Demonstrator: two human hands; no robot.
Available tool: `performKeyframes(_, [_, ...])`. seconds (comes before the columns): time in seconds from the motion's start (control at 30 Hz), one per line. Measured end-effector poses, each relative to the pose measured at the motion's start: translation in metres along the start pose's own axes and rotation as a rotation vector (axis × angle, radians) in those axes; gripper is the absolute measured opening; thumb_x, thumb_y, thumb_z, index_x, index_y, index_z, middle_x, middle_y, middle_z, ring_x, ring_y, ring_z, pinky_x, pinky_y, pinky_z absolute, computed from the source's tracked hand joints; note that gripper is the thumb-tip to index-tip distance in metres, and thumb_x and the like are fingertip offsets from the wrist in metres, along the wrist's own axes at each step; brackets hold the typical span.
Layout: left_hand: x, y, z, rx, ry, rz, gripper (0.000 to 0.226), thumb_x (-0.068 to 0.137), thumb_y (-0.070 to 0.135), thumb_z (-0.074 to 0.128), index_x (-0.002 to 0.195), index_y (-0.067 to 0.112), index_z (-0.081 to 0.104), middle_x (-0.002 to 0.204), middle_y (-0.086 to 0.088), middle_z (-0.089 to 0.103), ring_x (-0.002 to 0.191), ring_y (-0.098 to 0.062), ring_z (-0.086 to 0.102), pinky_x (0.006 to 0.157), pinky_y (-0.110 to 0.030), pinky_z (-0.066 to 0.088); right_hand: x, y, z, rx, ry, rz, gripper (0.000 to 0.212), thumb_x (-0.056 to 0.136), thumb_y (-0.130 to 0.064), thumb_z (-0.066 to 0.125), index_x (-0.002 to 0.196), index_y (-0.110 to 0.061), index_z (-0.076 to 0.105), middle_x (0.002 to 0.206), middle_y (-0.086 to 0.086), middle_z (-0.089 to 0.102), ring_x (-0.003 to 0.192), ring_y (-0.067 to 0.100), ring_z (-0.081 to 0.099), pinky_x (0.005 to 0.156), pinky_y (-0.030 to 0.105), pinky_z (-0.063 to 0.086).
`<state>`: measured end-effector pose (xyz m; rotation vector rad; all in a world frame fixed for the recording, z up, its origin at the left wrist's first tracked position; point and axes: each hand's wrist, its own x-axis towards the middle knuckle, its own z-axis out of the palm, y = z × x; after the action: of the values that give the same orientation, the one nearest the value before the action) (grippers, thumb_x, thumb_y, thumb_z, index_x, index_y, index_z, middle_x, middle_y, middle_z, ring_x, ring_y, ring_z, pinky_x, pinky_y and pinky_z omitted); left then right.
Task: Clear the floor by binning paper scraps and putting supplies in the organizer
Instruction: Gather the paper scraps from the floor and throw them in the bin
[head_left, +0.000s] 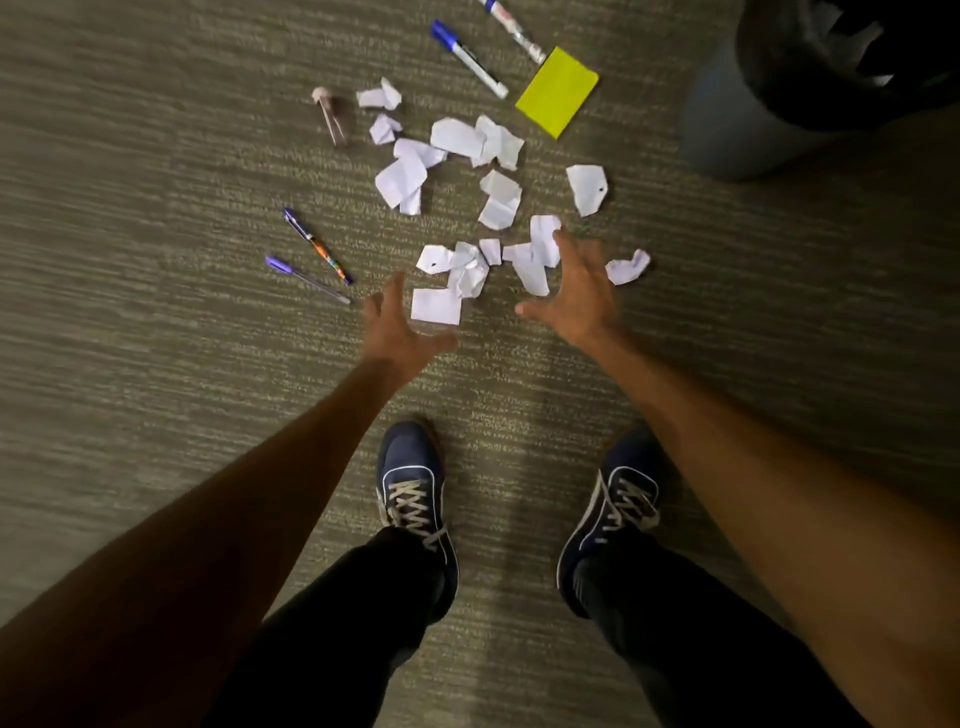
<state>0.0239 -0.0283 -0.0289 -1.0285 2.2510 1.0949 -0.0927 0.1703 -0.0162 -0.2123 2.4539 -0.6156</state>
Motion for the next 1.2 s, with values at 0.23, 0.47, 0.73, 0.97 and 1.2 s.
performKeyframes(0.23, [0.066,-0.006,0.039,0.159,0.005,0.0,0.135,0.053,0.055,0.092,0.157,0.032,0.008,0.159,-0.027,0.006,0.145,-0.047,0.023,0.116,-0.052,0.035,0.046,0.034,0.048,-0.127,0.084,0.048,0.129,0.058,-0.047,0.092,0.155,-0.027,0.009,0.149,0.017,0.024,0.13,0.034,0.045,0.099,0.043,0.05])
performKeyframes(0.47, [0.094,0.02,0.045,0.038,0.04,-0.036,0.123,0.057,0.044,0.095,0.155,0.033,0.021,0.155,-0.022,0.01,0.137,-0.046,0.041,0.109,-0.049,0.046,0.081,0.034,0.053,-0.108,0.092,0.053,0.122,0.051,-0.045,0.096,0.147,-0.03,0.023,0.146,0.014,0.024,0.124,0.034,0.052,0.099,0.043,0.049])
performKeyframes(0.73, [0.1,0.039,0.053,0.215,-0.053,0.092,0.119,0.053,0.042,0.096,0.15,0.028,0.028,0.15,-0.022,0.018,0.134,-0.049,0.039,0.107,-0.056,0.045,0.084,0.021,0.058,-0.158,0.095,-0.113,0.081,0.067,-0.019,0.086,0.137,-0.023,0.045,0.132,0.01,0.034,0.106,0.029,0.056,0.088,0.038,0.057])
performKeyframes(0.97, [0.103,0.031,0.062,0.329,-0.053,0.223,0.095,0.064,0.019,0.091,0.142,0.022,0.036,0.145,-0.019,0.025,0.123,-0.045,0.048,0.105,-0.048,0.046,0.078,0.003,0.082,-0.031,0.032,-0.282,0.063,0.075,-0.012,0.083,0.132,-0.013,0.057,0.125,0.011,0.043,0.095,0.017,0.052,0.083,0.024,0.048])
performKeyframes(1.2, [0.108,0.025,0.057,0.106,-0.009,0.289,0.061,0.073,0.0,0.075,0.128,0.011,0.052,0.128,-0.016,0.04,0.096,-0.019,0.044,0.089,-0.028,0.049,0.083,-0.003,0.093,0.226,0.065,-0.159,0.035,0.079,-0.003,0.077,0.112,-0.004,0.068,0.109,0.01,0.054,0.088,0.014,0.053,0.072,0.017,0.043])
